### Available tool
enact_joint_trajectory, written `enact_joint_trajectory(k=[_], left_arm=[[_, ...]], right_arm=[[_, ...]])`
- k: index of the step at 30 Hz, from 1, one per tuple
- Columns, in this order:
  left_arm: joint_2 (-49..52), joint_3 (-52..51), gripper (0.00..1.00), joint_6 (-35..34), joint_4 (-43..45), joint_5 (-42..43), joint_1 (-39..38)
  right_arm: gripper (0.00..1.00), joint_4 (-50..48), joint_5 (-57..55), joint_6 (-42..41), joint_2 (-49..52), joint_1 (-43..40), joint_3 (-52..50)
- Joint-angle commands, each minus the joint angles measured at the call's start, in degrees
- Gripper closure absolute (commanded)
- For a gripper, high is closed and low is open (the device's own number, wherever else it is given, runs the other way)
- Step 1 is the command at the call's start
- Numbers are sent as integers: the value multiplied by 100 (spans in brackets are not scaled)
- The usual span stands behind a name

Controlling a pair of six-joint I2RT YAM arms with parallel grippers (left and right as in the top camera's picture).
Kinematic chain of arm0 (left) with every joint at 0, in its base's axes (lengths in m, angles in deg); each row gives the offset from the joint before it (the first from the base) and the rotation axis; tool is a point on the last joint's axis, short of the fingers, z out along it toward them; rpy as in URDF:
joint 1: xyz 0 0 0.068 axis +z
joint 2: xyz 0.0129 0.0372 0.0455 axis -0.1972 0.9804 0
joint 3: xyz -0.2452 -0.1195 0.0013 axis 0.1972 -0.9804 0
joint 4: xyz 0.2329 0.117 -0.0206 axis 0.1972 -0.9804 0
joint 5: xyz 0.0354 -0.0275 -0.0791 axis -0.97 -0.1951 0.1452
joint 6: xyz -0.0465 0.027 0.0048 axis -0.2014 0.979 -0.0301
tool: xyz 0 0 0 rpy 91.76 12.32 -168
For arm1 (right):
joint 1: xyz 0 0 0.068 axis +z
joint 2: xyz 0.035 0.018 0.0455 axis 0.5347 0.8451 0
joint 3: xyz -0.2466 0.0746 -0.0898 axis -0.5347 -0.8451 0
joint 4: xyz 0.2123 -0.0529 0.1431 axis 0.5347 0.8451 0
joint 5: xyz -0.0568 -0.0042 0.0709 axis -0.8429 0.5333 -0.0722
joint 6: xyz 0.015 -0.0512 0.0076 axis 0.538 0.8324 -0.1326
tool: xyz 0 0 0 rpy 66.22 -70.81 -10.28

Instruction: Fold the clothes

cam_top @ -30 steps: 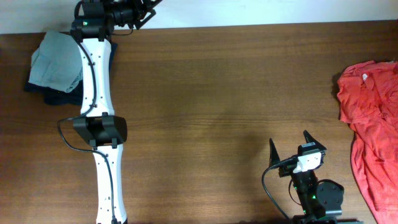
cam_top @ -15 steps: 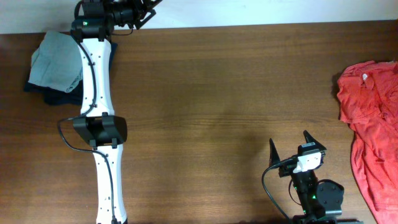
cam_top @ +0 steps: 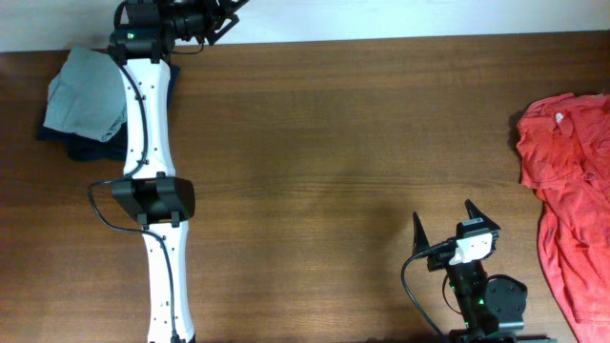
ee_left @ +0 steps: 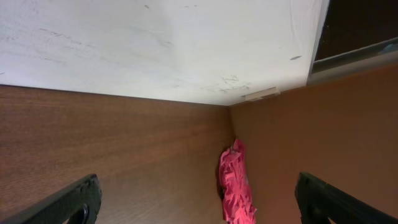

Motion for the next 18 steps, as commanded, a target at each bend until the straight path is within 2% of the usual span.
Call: enact_joint_trajectory(k=[1,10,16,18], left_arm=[[-212,13,1,50,9,20,-42],[-354,101,1,50,-149,15,-162],[-1200,101,1,50,-612,-7,-151],[-1508,101,1,50,-614,-459,-149]], right_arm=[[1,42,-7,-13,-59,-42,-28],[1,39,-7,-13,-59,-42,-28],[1,39,-7,-13,-59,-42,-28],[1,42,-9,-13,-59,-42,-28]])
